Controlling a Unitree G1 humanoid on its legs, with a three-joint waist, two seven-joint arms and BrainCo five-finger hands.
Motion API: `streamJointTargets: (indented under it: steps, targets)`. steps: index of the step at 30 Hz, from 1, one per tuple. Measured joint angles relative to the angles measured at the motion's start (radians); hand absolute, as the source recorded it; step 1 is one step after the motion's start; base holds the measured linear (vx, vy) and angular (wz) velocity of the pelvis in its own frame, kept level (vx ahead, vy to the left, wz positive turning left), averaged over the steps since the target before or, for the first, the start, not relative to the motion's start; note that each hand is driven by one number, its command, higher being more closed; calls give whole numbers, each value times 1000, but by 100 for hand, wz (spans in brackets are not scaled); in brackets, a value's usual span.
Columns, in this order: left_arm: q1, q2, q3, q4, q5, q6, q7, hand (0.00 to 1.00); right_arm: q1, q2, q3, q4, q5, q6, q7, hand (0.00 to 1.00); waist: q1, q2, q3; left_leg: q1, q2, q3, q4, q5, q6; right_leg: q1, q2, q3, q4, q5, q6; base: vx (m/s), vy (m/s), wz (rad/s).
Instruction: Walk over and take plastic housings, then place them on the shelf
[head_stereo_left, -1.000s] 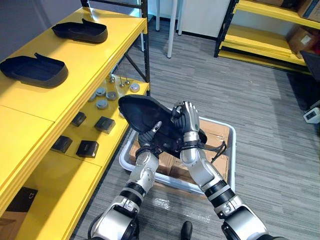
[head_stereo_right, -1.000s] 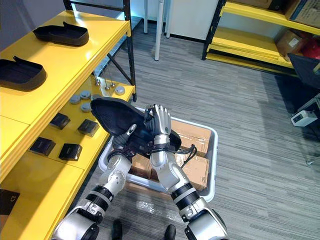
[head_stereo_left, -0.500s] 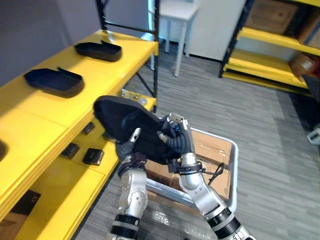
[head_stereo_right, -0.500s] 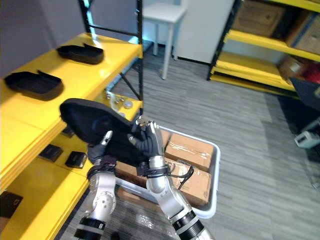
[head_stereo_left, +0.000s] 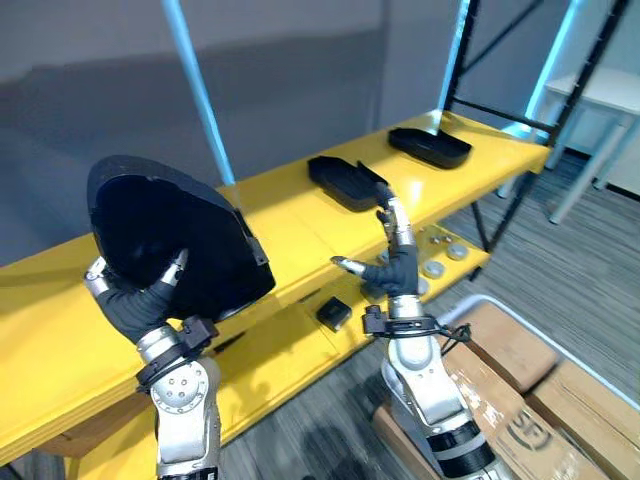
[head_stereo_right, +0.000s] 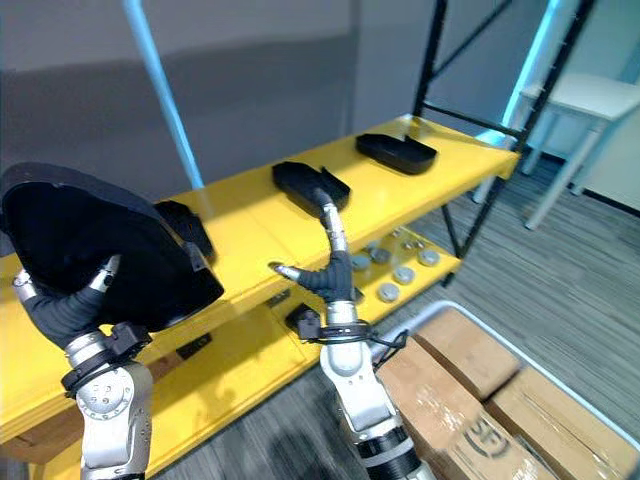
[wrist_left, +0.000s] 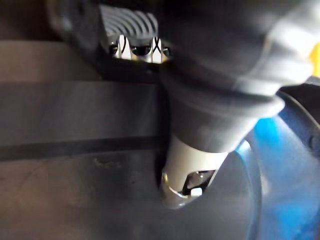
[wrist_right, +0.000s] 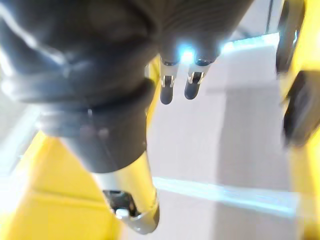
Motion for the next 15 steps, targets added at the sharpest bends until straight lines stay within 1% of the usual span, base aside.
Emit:
streamJointTargets:
  steps: [1, 2, 3, 4, 5, 6, 7, 8, 9, 10, 11, 12, 13, 14, 15]
  targets:
    - [-4, 56, 60, 0, -35, 0, -3, 100, 64, -6, -35, -28, 106, -12, 56, 0, -6, 1, -1, 13, -3, -47, 8, -11, 24, -70, 4, 128, 133, -22, -35, 166, 115, 110]
    - [-7, 86, 91, 3, -52, 0, -3, 100, 100, -10, -53, -35, 135, -13, 80, 0, -6, 2, 0, 18, -1, -68, 12, -19, 32, -114, 37, 209, 189, -70, -14, 151, 18, 111]
    - [-15, 138, 155, 9, -87, -1, -8, 100, 183, -22, -86, -42, 169, -13, 119, 0, -16, 2, -1, 27, 0, -119, 16, -26, 40, -177, 128, 347, 239, -155, 24, 151, -51, 130]
    - [-16, 180, 217, 17, -108, -6, -11, 100, 275, -28, -120, -40, 182, -12, 146, 0, -30, -1, -3, 39, -7, -173, 16, -30, 41, -208, 211, 420, 213, -214, 42, 148, -56, 133]
    - [-16, 197, 243, 27, -117, -11, -16, 100, 316, -27, -134, -34, 182, -12, 154, 0, -32, -3, -4, 46, -11, -188, 16, -31, 40, -219, 241, 441, 186, -236, 47, 144, -44, 112]
    - [-16, 225, 291, 52, -127, -16, -20, 100, 377, -26, -154, 3, 182, -11, 157, 0, -32, -4, -5, 58, -17, -221, 19, -35, 34, -243, 297, 472, 108, -269, 44, 127, -35, 94]
    - [-16, 251, 304, 71, -148, -25, -23, 100, 434, -22, -173, 58, 157, -8, 163, 0, -40, -5, -6, 54, -22, -262, 36, -48, 28, -269, 366, 528, 6, -288, 46, 123, -44, 94]
    - [-16, 259, 303, 81, -164, -33, -31, 100, 462, -19, -183, 85, 137, -3, 164, 0, -46, -10, -9, 49, -26, -287, 46, -53, 24, -279, 405, 571, -49, -288, 46, 111, -74, 116]
    - [-17, 263, 297, 97, -199, -42, -54, 100, 518, 1, -215, 135, 86, 10, 164, 0, -60, -13, -11, 38, -41, -329, 66, -64, 15, -291, 464, 666, -157, -286, 51, 110, -103, 116]
    - [-16, 262, 284, 113, -248, -44, -82, 100, 571, 25, -249, 178, 13, 21, 156, 0, -63, -30, -21, 35, -71, -362, 79, -75, 8, -290, 474, 713, -247, -264, 19, 108, -111, 106]
    - [-14, 258, 284, 118, -269, -45, -95, 100, 591, 33, -260, 200, -12, 25, 150, 0, -62, -43, -27, 34, -90, -370, 87, -82, 3, -290, 463, 713, -275, -237, 3, 131, -146, 68]
    - [6, 213, 292, 117, -302, -54, -112, 100, 610, 36, -283, 271, -61, 39, 136, 0, -58, -23, -32, 32, -84, -371, 110, -108, -22, -256, 466, 694, -307, -239, 11, 88, -99, 30]
    - [16, 200, 293, 114, -314, -61, -120, 100, 617, 40, -290, 296, -87, 42, 126, 0, -54, -12, -38, 30, -75, -370, 116, -120, -20, -244, 476, 687, -333, -229, 6, 150, -129, 7]
    - [81, 176, 321, 70, -373, -91, -153, 100, 619, 55, -301, 389, -175, 55, 88, 0, -47, -1, -47, 27, -44, -367, 109, -130, -26, -209, 511, 687, -427, -188, -4, 85, -56, -8]
    - [88, 172, 325, 65, -381, -95, -156, 100, 618, 61, -302, 401, -184, 55, 84, 0, -44, -2, -48, 25, -39, -367, 106, -130, -26, -207, 516, 686, -437, -182, -7, 128, -96, -15]
